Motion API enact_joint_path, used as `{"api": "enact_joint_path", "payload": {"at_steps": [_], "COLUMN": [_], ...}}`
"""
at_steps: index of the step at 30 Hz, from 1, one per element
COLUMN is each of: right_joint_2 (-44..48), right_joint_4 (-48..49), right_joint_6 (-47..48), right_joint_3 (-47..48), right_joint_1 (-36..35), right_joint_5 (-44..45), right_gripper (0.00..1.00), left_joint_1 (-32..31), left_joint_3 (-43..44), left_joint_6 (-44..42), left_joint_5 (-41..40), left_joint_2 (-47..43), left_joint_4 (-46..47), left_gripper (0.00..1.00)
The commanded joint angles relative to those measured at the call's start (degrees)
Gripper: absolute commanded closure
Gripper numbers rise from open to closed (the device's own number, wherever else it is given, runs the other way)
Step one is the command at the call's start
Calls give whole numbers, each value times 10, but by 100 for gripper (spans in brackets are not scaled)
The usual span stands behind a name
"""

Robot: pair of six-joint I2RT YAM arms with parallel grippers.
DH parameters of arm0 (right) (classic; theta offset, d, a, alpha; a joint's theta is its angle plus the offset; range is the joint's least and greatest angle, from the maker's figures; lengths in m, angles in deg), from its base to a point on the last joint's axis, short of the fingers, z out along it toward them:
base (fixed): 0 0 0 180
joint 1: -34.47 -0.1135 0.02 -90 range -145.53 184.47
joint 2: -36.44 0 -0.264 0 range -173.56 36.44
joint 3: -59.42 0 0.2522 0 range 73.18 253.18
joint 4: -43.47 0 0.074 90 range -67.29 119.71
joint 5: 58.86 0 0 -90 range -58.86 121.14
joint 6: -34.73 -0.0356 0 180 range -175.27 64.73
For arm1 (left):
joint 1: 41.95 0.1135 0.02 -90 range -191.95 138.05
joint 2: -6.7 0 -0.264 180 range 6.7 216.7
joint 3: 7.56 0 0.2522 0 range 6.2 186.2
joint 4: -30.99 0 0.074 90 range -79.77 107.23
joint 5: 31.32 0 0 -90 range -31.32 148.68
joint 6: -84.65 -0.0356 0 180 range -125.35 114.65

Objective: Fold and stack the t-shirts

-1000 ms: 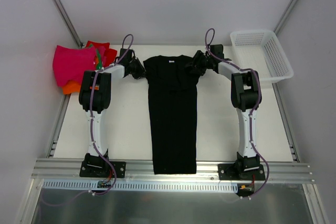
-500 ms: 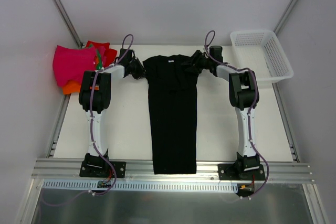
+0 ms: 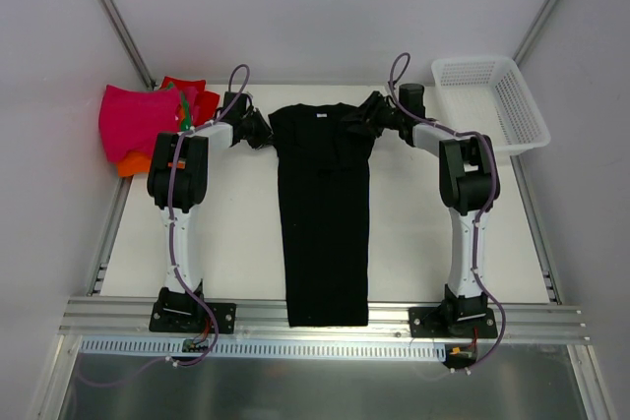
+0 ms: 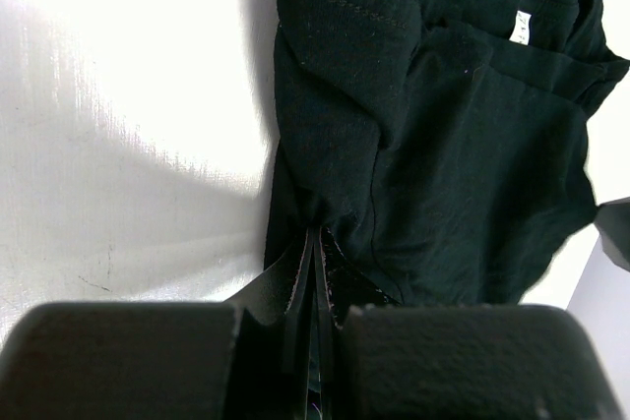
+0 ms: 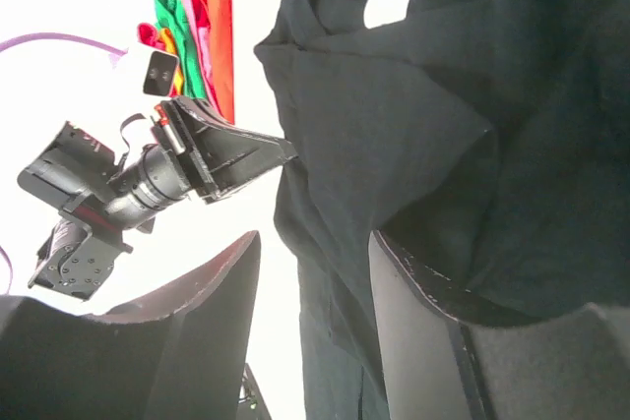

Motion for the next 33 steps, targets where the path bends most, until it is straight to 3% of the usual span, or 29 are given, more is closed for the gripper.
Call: {"api": "enact_joint_path", "payload": {"at_steps": [1, 9, 15, 17, 18, 19, 20, 23, 25, 33], "right_joint_2": [28, 7, 95, 87, 71, 60, 46, -19, -74, -173], "right_joint_4": [34, 31, -32, -41, -39, -35, -26, 102, 125, 66], "right_joint_6": [-6, -11, 70, 63, 57, 40, 25, -78, -117, -135], "right_joint_3": [7, 30, -10, 17, 25, 35, 50, 72, 99, 177], "right_joint_1": [1, 1, -4, -4, -4, -5, -5, -8, -11, -15], "right_joint_5": [-11, -9, 33, 21, 11, 5, -5, -52, -70, -57], "right_gripper": [49, 53, 54, 64, 85, 98, 99, 99, 99, 99], "left_joint_1": [4, 5, 7, 6, 7, 7, 6, 6, 6, 7], "left_joint_3": [-17, -20, -20, -17, -17, -17, -19, -23, -24, -25], "left_joint_6": [-12, -12, -9, -2, 0, 1, 3, -1, -2, -3], "left_joint_5": [-3, -3, 0, 6, 7, 8, 9, 8, 7, 8], "left_joint_2": [1, 0, 5, 10, 11, 12, 12, 9, 8, 6], "left_joint_4": [-15, -15, 1, 5, 7, 9, 9, 10, 10, 10], "left_gripper": [100, 100, 100, 100, 100, 100, 100, 100, 100, 100]}}
